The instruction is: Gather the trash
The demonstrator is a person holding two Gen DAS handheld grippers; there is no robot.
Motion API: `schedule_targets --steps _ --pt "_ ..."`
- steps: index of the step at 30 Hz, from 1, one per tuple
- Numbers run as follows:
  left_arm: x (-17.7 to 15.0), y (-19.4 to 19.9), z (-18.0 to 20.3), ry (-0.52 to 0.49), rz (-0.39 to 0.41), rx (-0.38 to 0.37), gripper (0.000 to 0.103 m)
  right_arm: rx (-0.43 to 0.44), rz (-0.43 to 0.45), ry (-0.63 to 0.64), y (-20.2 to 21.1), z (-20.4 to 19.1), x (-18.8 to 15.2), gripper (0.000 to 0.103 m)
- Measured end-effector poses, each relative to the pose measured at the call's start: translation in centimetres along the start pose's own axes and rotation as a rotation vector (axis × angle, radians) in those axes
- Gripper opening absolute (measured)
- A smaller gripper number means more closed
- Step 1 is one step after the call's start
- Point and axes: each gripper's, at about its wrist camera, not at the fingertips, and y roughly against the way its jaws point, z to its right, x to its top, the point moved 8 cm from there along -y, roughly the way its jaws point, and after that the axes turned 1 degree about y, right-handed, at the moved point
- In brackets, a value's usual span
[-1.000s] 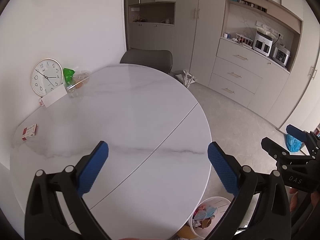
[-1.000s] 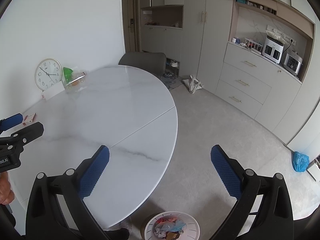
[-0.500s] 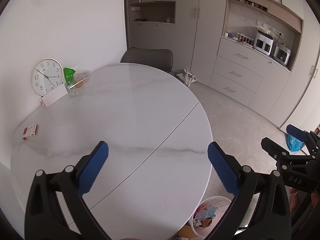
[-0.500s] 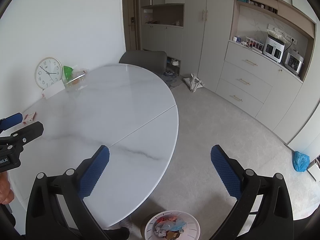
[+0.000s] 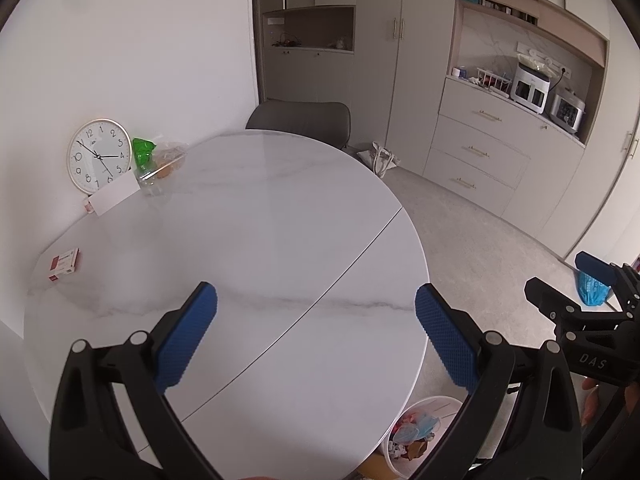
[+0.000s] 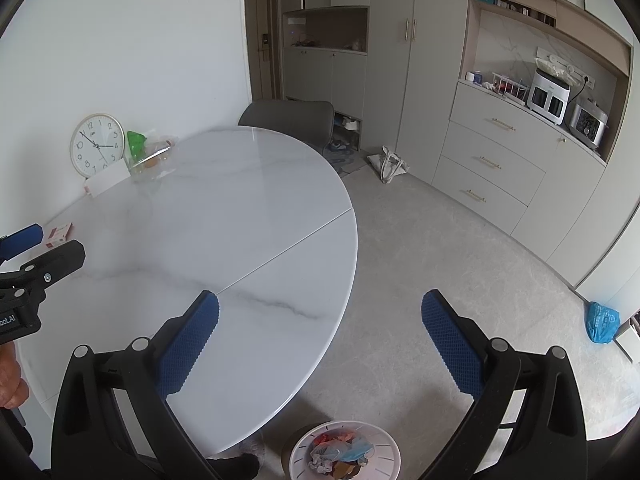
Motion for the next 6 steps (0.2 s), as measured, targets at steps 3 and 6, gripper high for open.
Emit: schedule_targets --steps 3,6 --pt "0.02 -0.05 -0.03 0.006 -0.009 -0.005 0.095 0.002 0.0 -0.002 -0.06 -0.02 0.0 0.101" --pt "0.03 -0.11 -0.16 0.013 -0.012 -0.01 0.095 0.001 -0.003 -0.001 -0.16 -0.09 -0.09 0.101"
